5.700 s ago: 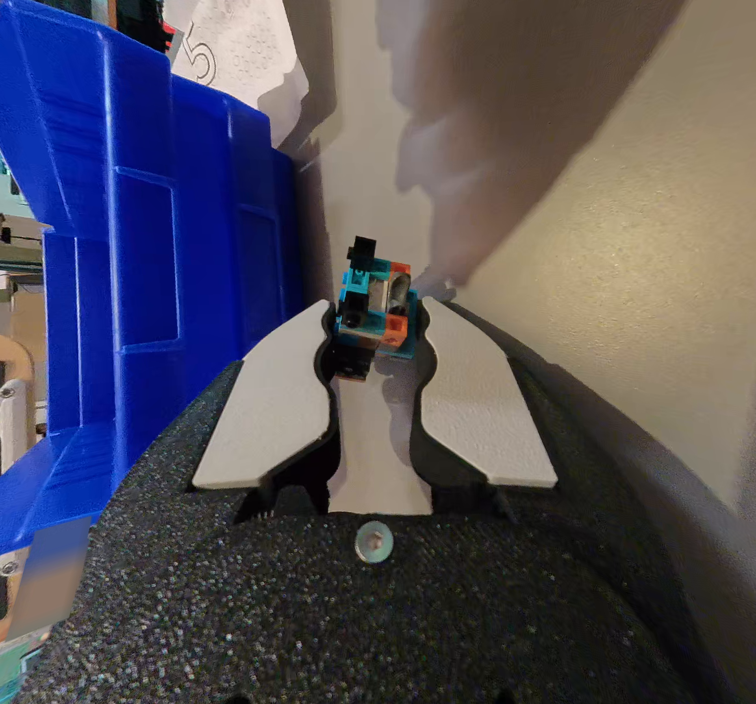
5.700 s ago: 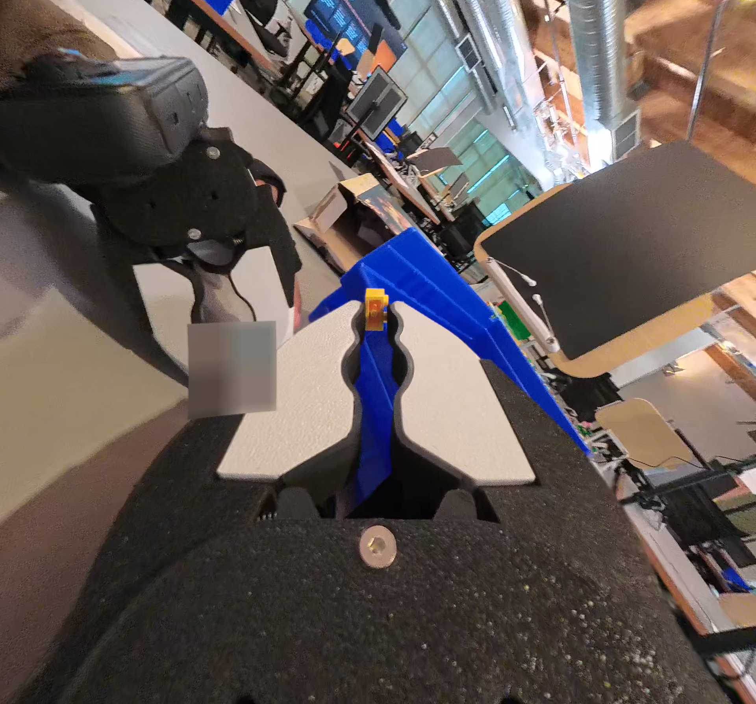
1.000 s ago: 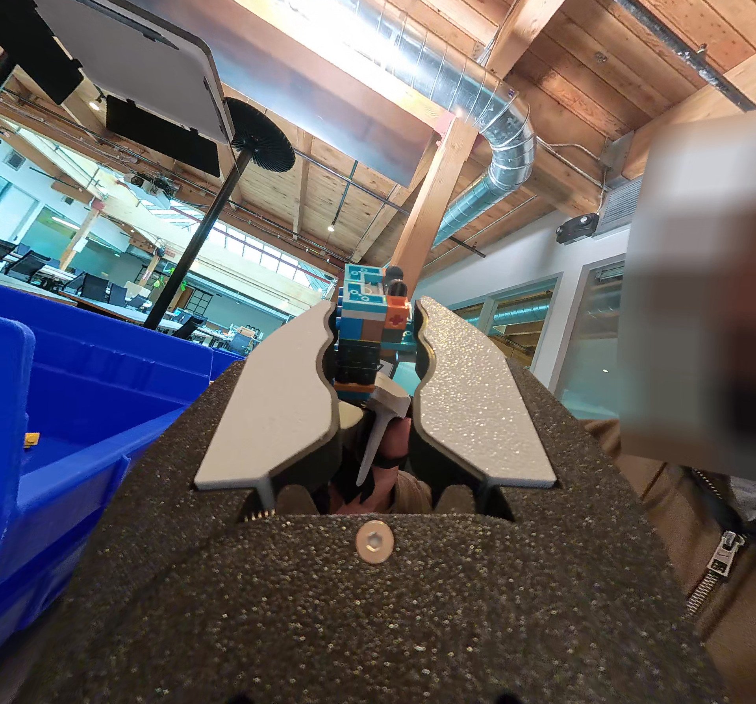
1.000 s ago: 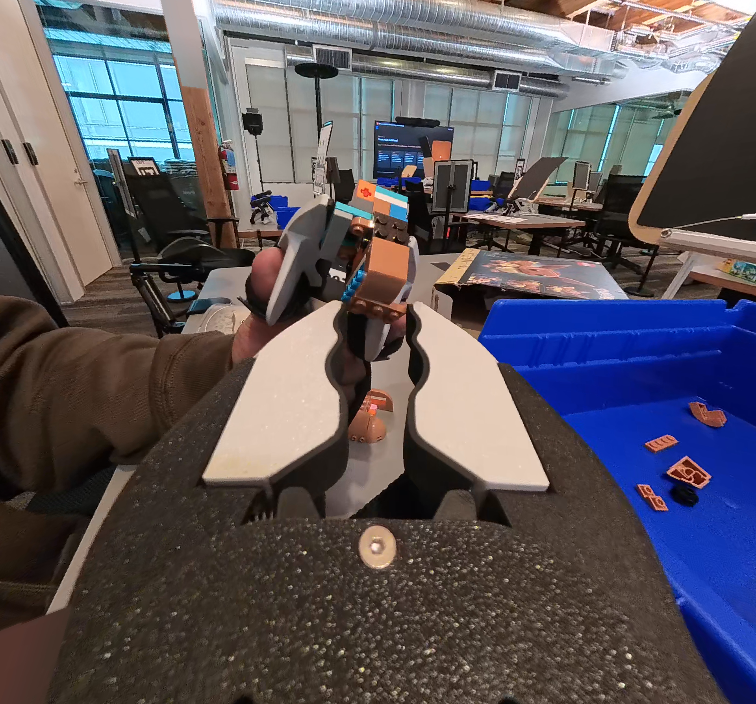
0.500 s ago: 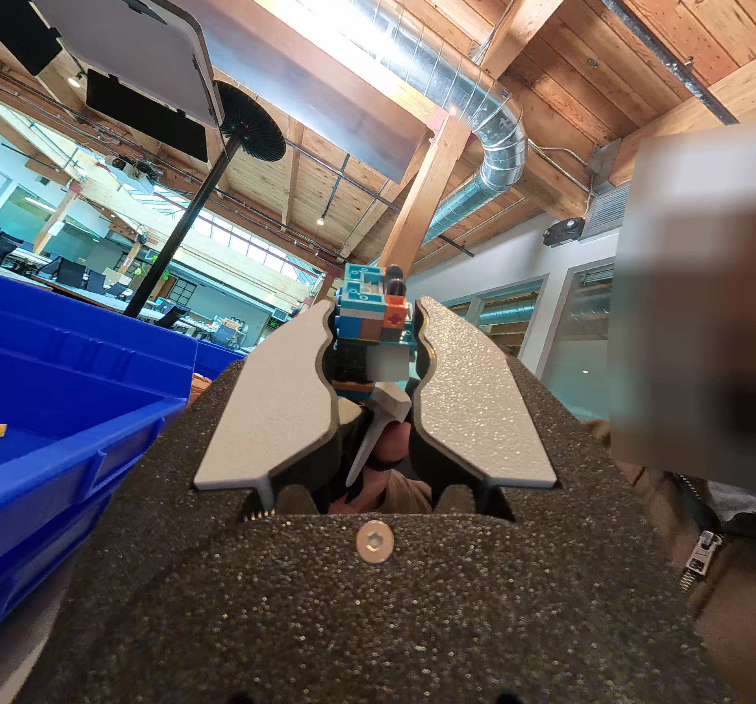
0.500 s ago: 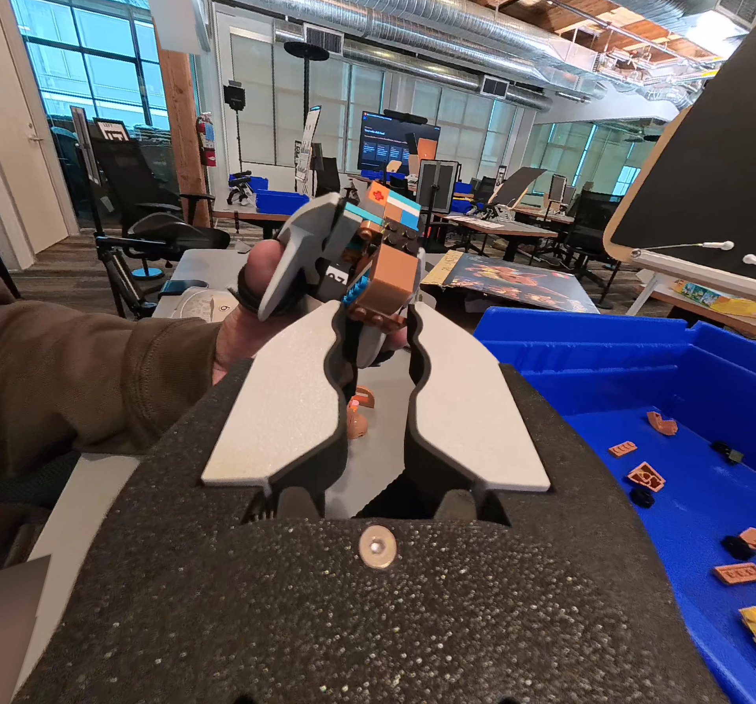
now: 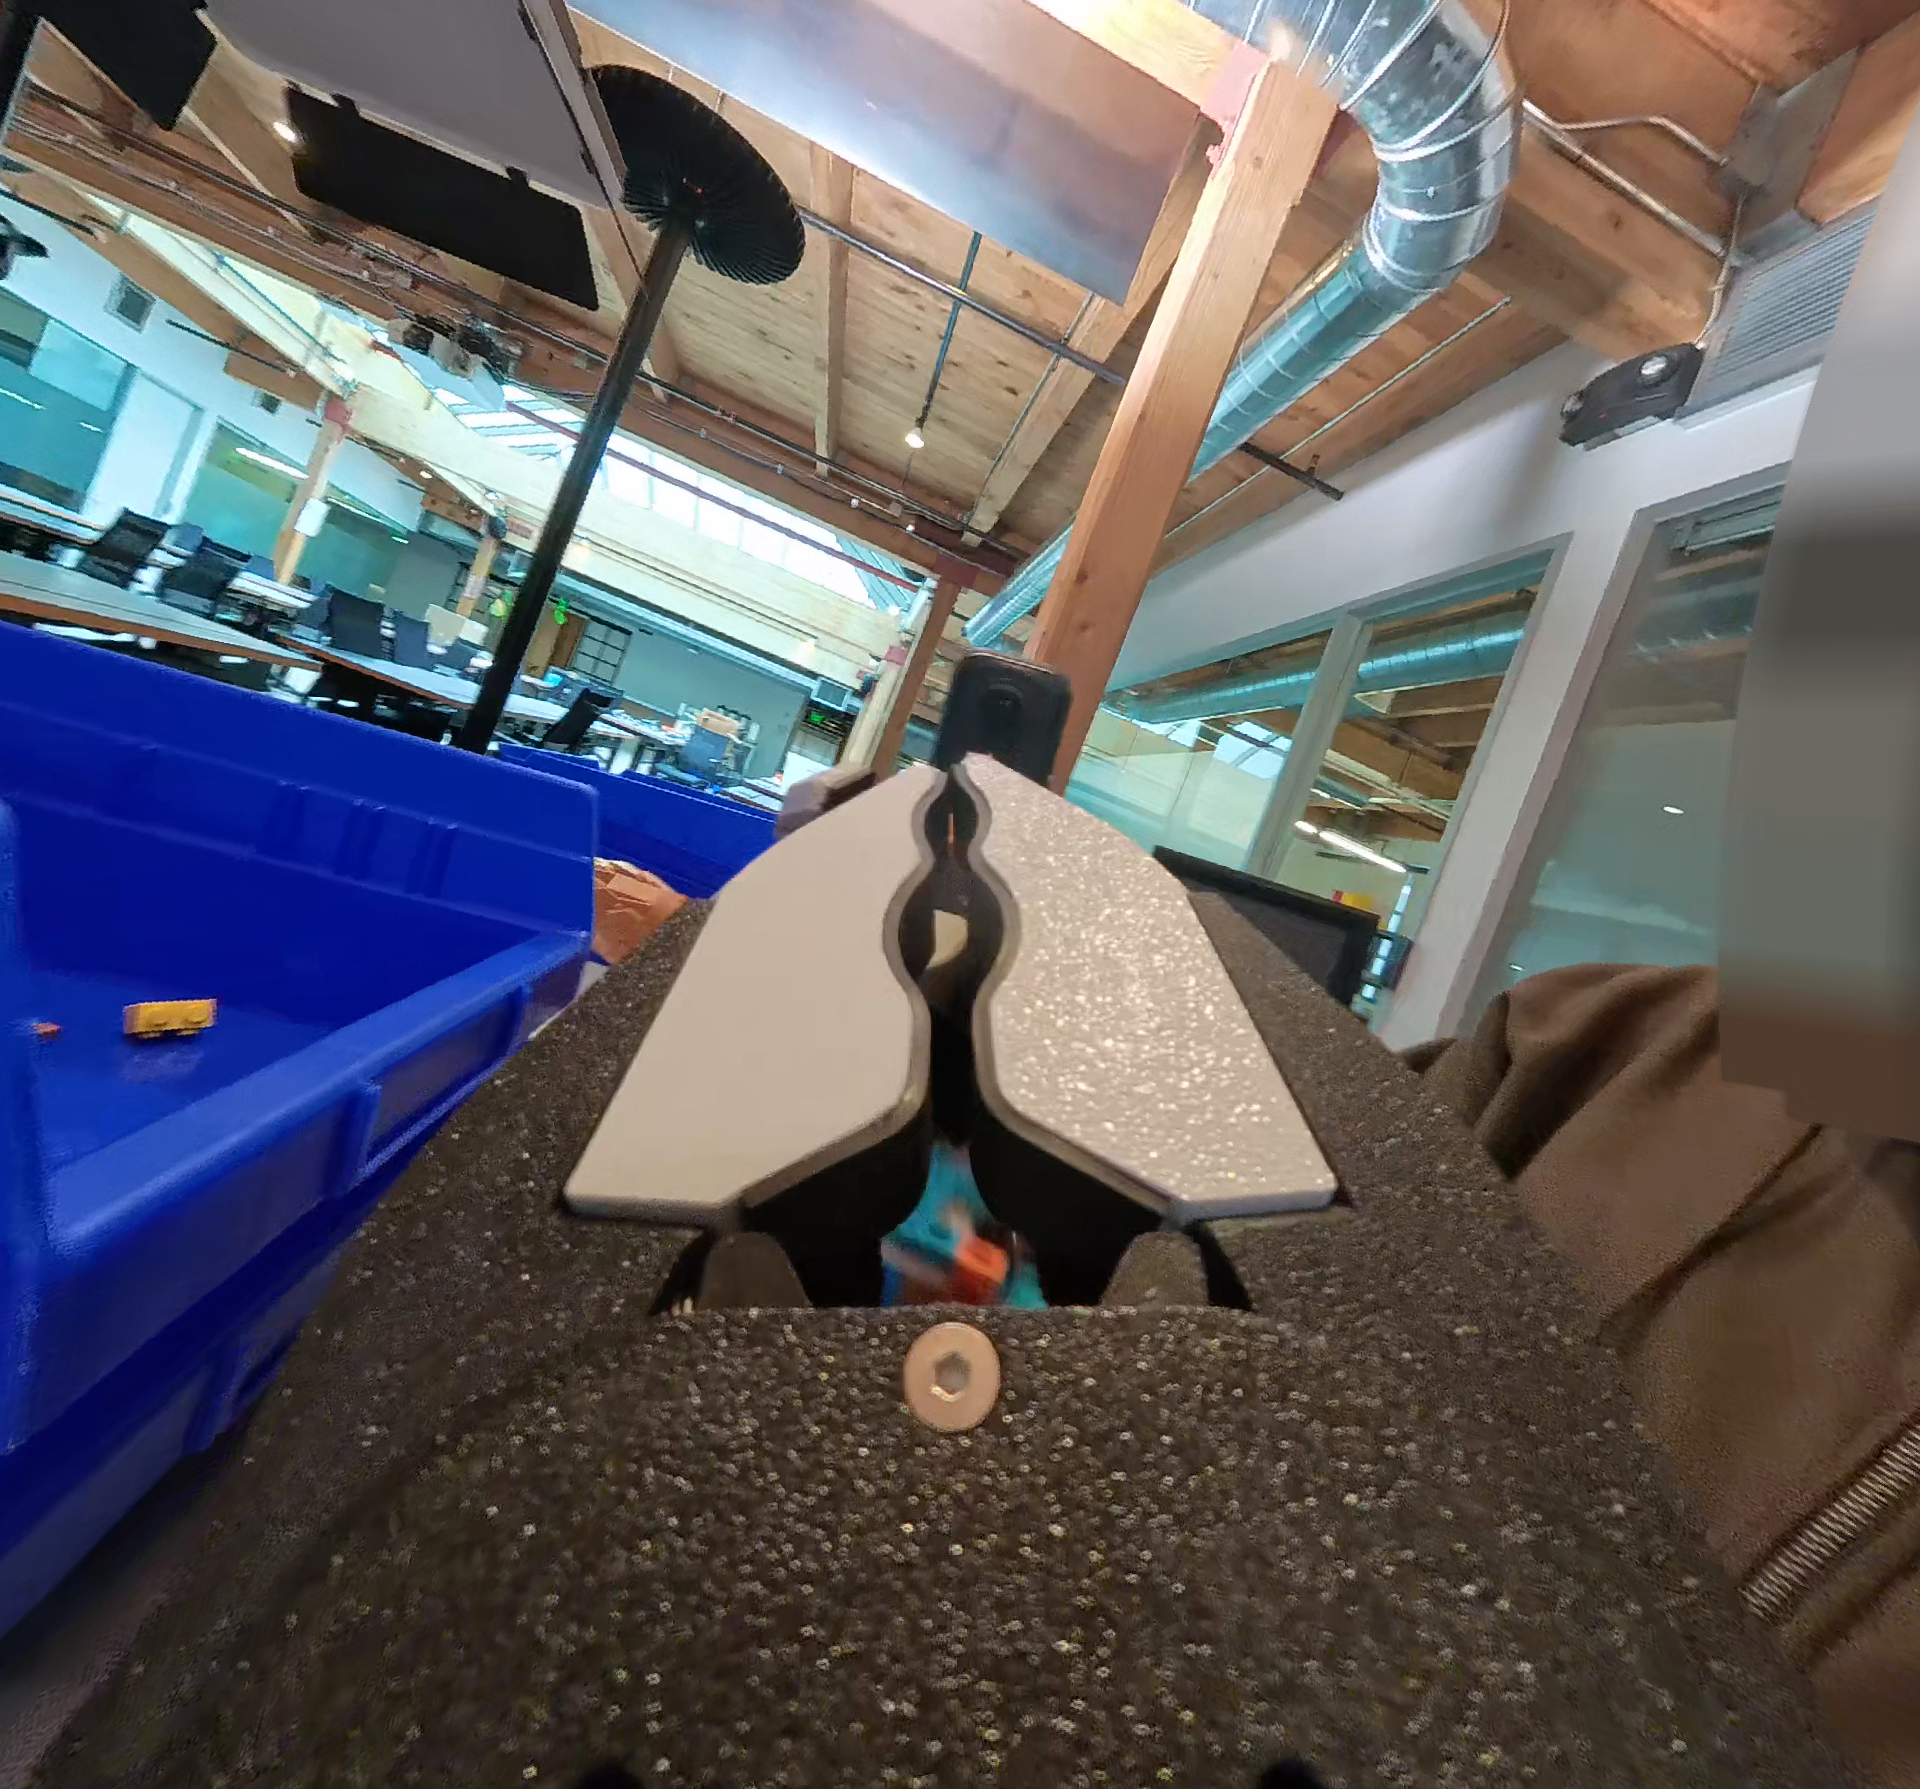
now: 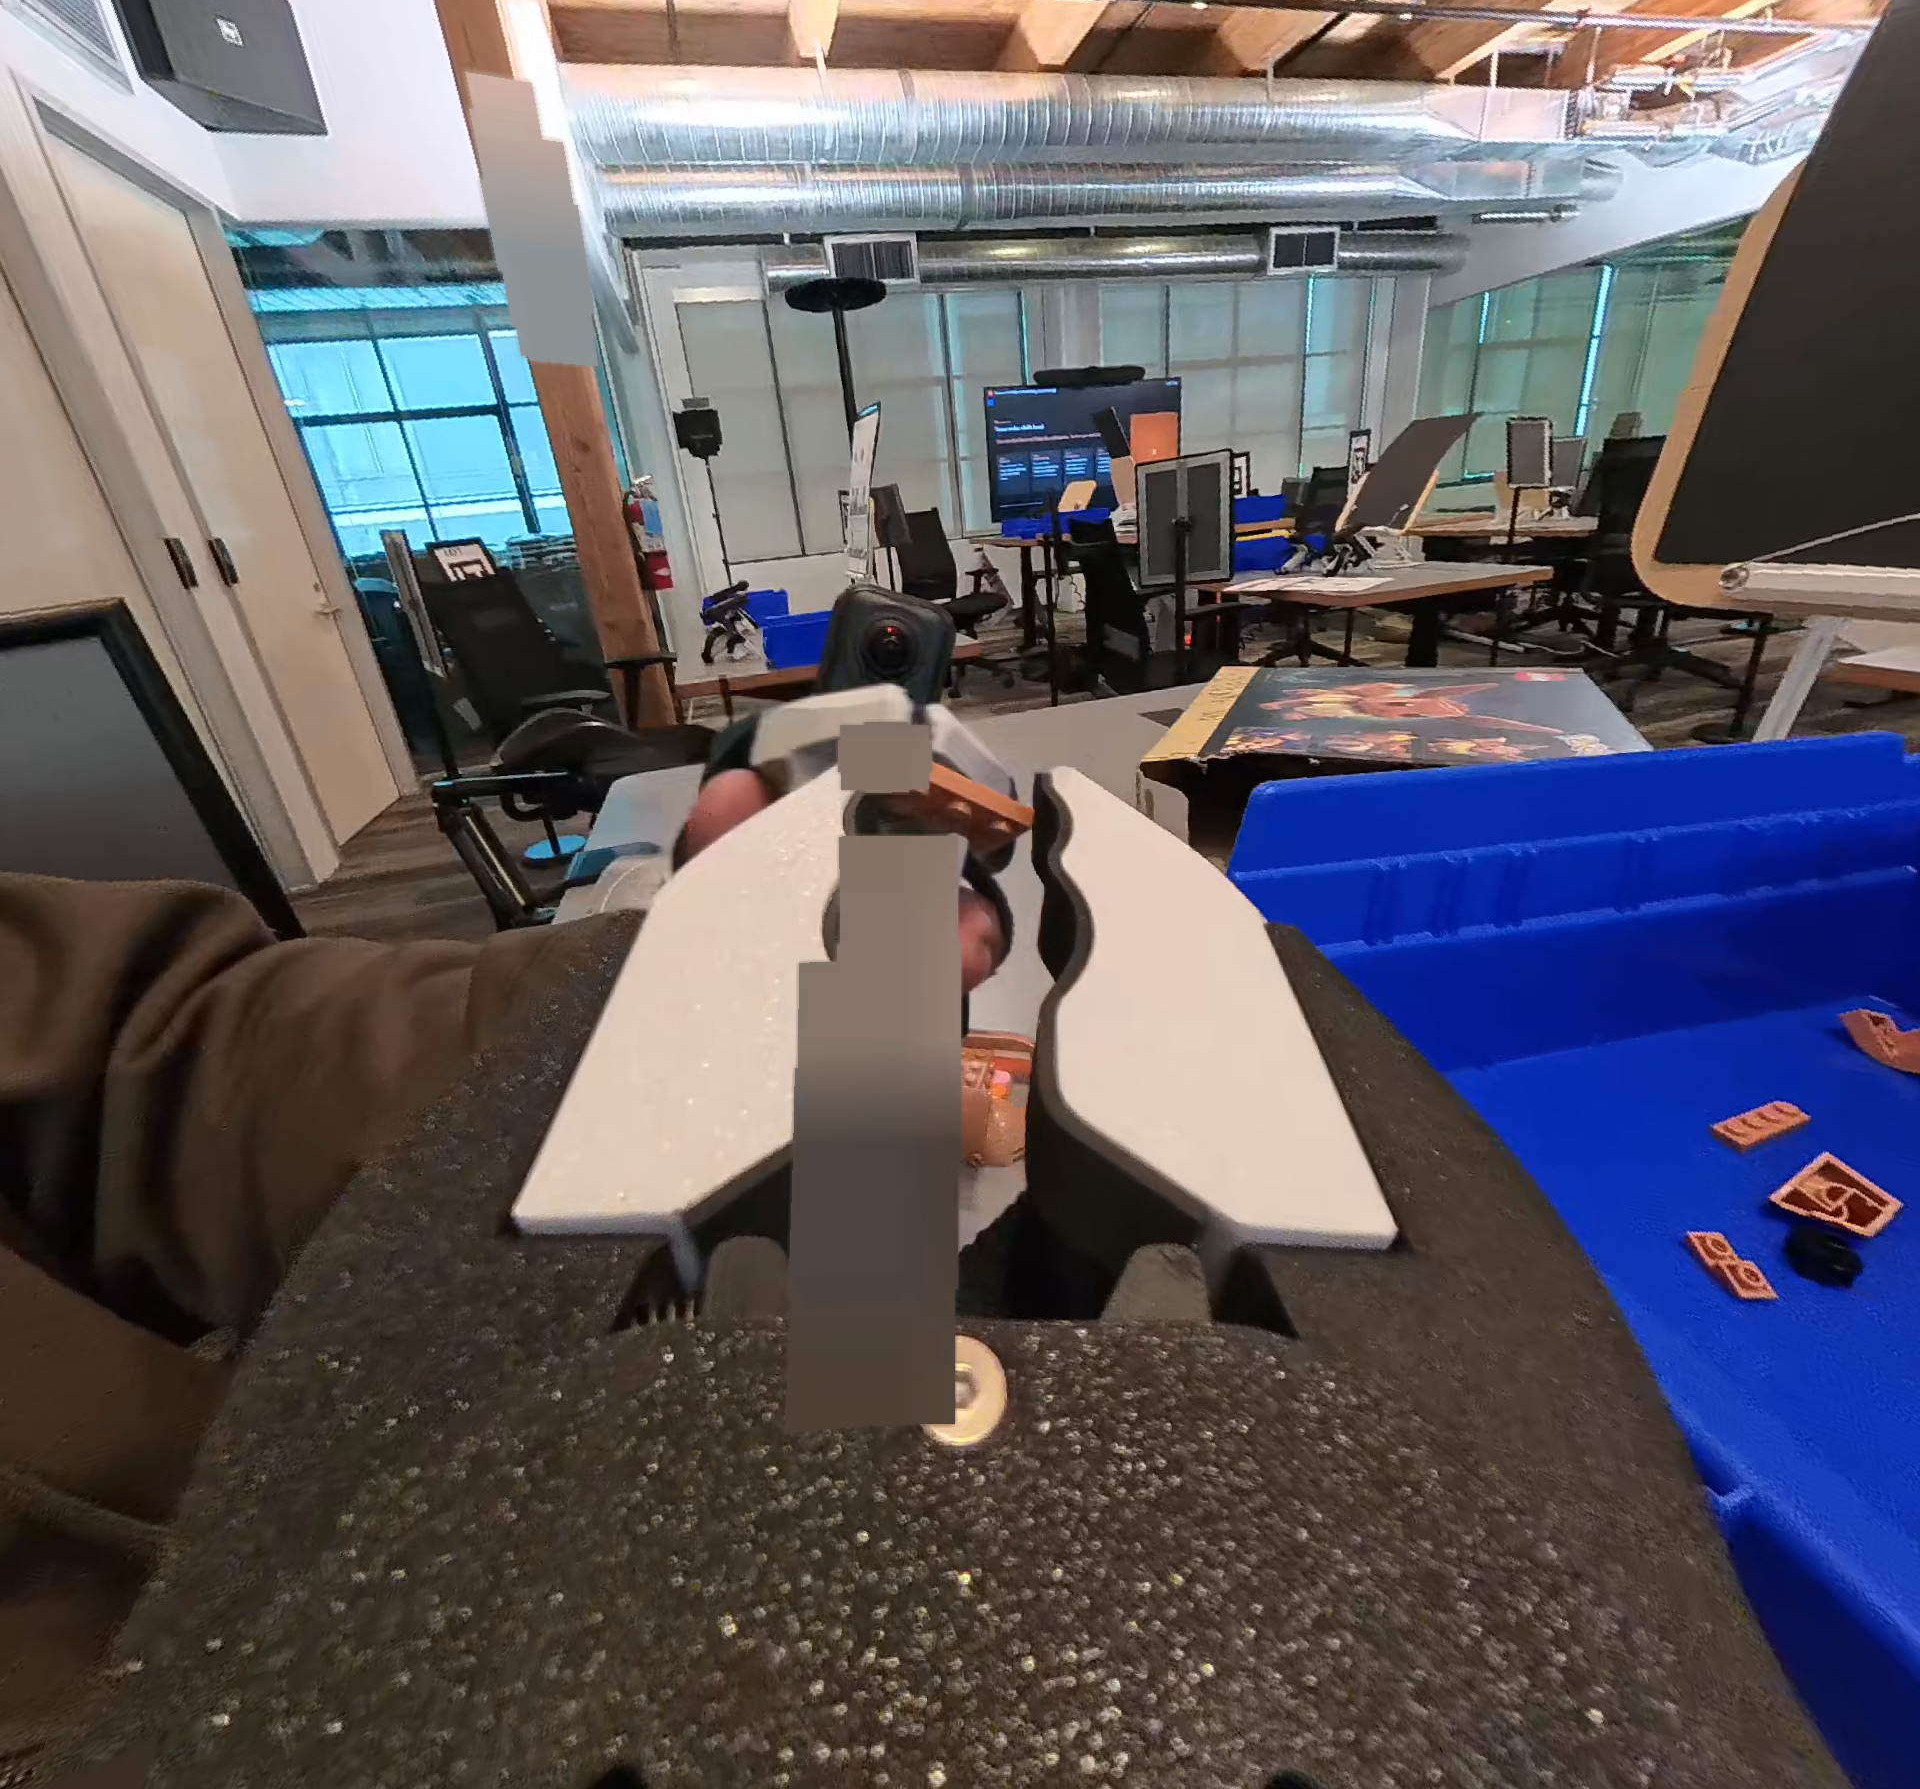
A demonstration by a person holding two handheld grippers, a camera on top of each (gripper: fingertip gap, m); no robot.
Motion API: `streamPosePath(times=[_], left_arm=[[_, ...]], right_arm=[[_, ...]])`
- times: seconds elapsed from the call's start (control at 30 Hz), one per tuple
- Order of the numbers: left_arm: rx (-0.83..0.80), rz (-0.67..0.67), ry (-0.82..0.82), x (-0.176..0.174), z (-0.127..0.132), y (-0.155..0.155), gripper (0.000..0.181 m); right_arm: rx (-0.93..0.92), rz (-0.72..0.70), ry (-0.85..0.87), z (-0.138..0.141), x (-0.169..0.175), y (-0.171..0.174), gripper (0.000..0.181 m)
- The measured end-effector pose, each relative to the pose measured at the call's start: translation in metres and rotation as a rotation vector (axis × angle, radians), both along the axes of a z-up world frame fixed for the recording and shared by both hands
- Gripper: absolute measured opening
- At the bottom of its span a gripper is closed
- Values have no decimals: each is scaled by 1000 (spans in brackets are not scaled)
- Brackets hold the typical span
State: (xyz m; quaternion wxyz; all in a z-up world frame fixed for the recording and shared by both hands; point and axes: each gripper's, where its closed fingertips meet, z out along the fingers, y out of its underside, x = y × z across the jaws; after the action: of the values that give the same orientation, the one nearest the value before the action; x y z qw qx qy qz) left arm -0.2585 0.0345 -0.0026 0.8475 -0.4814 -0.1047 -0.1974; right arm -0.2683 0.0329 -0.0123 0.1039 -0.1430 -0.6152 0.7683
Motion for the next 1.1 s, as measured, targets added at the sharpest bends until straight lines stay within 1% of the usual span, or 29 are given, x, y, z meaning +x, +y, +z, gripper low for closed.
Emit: streamPosePath(times=[0.13, 0.23, 0.27, 0.33, 0.4, 0.47, 0.6, 0.67, 0.7, 0.8, 0.87, 0.97, 1.1], left_arm=[[-24, 69, -47, -16, -5, -5, 0], [-81, 128, -40, -22, -11, -5, 1], [-118, 143, -15, -21, -13, -3, 5], [-214, 176, 62, -14, -17, 3, 18], [-310, 219, 170, -4, -22, 12, 24], [-406, 245, 262, 5, -29, 22, 29], [-524, 160, 509, 53, -43, 46, 31], [-610, 126, 626, 73, -61, 61, 32], [-661, 99, 680, 82, -74, 68, 33], [-806, 65, 820, 99, -110, 83, 35], [-868, 53, 859, 105, -128, 89, 36], [-907, 51, 892, 109, -139, 94, 35], [-938, 146, 888, 92, -138, 94, 34]], right_arm=[[53, -64, 13, -7, -7, 0, 29], [121, -195, 25, -13, -22, 14, 28], [139, -227, 35, -13, -24, 21, 29], [155, -320, 54, -10, -28, 43, 29], [120, -420, 50, -6, -30, 69, 29], [46, -514, 12, -4, -31, 95, 29], [-134, -648, -45, 6, -33, 135, 29], [-218, -643, -55, 15, -29, 139, 29], [-229, -635, -48, 17, -26, 137, 29], [-132, -629, 0, 12, -22, 128, 29], [-93, -635, 25, 10, -20, 131, 29], [-108, -610, 26, 9, -17, 138, 29], [-86, -596, 35, 9, -20, 140, 29]])
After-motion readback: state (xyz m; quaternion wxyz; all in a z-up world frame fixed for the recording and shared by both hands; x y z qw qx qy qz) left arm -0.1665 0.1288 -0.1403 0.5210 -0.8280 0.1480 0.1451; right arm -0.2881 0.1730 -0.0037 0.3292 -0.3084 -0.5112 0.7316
